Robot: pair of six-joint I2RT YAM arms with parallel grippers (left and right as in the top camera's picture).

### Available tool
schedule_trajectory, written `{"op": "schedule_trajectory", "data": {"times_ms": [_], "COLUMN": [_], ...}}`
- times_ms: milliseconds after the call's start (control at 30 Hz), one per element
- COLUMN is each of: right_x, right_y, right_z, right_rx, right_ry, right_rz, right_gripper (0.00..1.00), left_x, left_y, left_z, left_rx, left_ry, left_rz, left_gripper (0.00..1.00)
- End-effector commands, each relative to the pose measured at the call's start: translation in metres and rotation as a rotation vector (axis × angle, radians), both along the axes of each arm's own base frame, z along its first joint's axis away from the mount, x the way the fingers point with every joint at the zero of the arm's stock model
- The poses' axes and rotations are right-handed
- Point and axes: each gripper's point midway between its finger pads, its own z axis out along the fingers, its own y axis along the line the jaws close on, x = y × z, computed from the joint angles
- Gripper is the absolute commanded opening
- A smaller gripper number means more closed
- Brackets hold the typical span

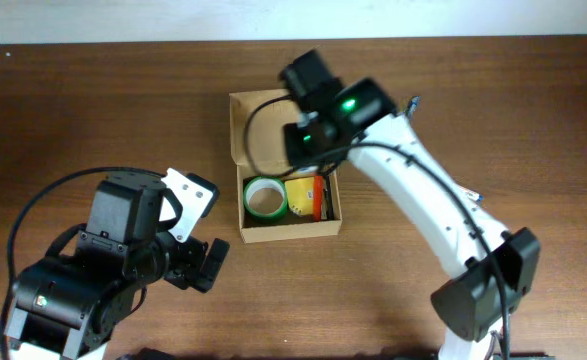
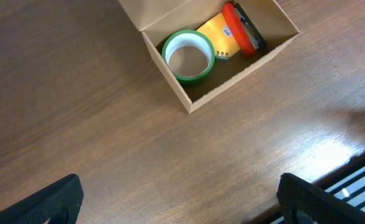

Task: Pack container
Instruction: 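Lift the staples box and carry it left over the box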

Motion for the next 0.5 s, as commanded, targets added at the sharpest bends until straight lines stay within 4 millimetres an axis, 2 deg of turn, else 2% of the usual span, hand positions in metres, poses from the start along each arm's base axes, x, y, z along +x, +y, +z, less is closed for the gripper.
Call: {"op": "schedule_trajectory", "data": {"times_ms": [0,133,233,467], "right_x": [-0.008,-0.014,-0.015,-0.011], "right_y": [0.009,0.025,0.035,0.039], "right_z": [-0.005,-0.021,-0.041,-0.076], "right_rx": [-0.031,-0.042,-0.064,-0.113], "right_ry": [-0.020,-0.002,0.021,0.066], "right_rz": [-0.024,-0.003,0.008,-0.038], "right_gripper": [0.22,0.22,0.22,0.21], "left_x": [0.000,0.000,0.000,0.000], "left_y": [-0.003,-0.003,-0.003,-0.003], "left_z": [0.006,0.006,0.006,0.006], "left_rx": [-0.009,-0.010,-0.009,-0.010], "left_ry": [-0.019,-0.019,-0.019,-0.019], "left_rz": [-0.022,-0.023,-0.022,-0.023], "left_gripper": [1.00,1.00,1.00,1.00]}}
